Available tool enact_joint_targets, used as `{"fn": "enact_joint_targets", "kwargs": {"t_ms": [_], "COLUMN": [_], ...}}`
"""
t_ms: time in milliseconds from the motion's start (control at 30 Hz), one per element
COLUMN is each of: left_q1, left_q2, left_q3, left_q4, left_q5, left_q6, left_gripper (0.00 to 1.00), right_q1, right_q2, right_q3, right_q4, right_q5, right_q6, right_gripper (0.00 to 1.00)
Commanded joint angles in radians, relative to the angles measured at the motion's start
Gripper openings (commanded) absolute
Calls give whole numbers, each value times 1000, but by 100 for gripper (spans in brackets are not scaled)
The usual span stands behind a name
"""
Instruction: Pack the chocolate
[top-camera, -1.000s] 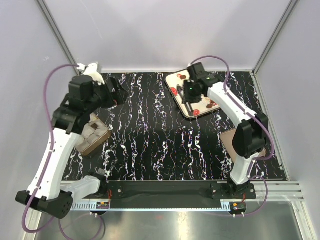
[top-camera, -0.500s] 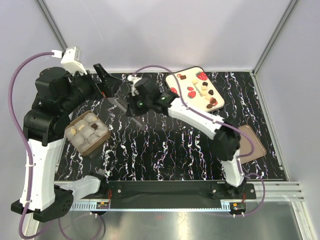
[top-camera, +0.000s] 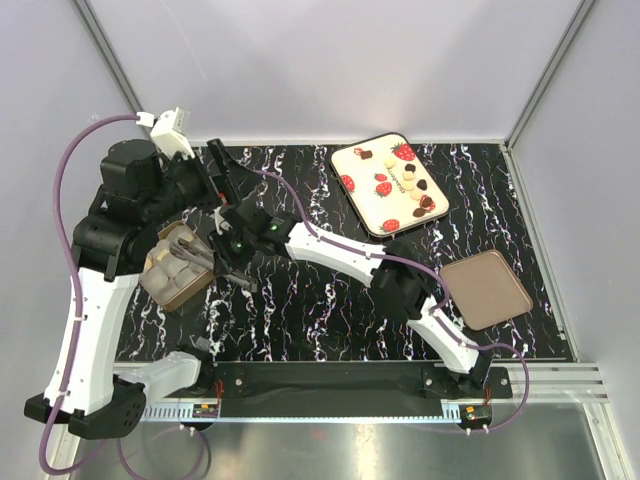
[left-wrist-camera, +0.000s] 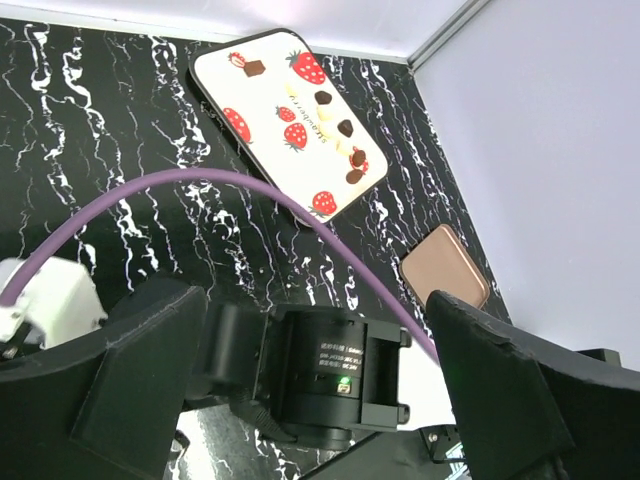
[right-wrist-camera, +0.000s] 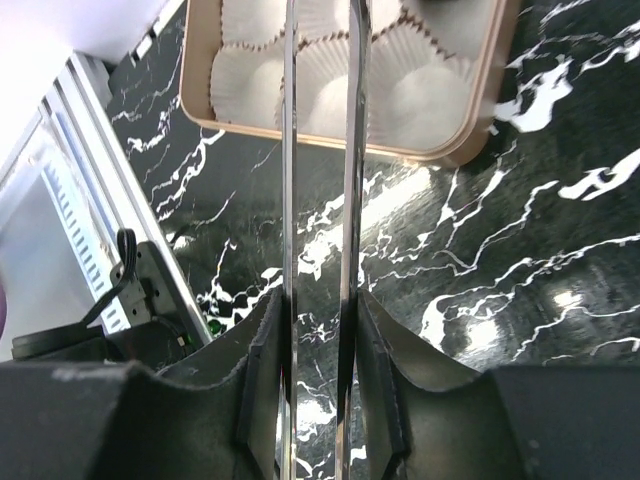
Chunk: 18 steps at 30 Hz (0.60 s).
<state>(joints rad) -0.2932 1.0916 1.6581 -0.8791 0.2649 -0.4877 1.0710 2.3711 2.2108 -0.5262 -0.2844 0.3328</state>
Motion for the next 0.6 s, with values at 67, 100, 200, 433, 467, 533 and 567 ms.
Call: {"fn": "enact_joint_targets", "kwargs": {"t_ms": [67,100,200,433,467,533,567], "left_q1": [5,5,5,5,5,5,5], "left_q2": [-33,-35,-42,-45,-45,-47,-48], "left_q3": [-40,-44,-66,-92,-90,-92,-90], "left_q4": [91,94,103,115,114,114,115], "left_q5": [53,53,50,46,48,45,45], "left_q6": [-17,-18,-18,-22,-20,-20,-20], "left_gripper": [99,99,99,99,99,99,99], "right_q1": [7,7,15,21,21,23,23], "right_q2": [10,17,33,57,62,79,86], "right_q3": [53,59,59,50,52,64,72], "right_q4": [17,17,18,68,80,84,81], "right_q5": [-53,-62,-96,-153,-151,-147,-145], "right_q6": [-15,-12,-15,-15,-14,-12,-12], "right_gripper": [32,32,32,33,33,33,33]}}
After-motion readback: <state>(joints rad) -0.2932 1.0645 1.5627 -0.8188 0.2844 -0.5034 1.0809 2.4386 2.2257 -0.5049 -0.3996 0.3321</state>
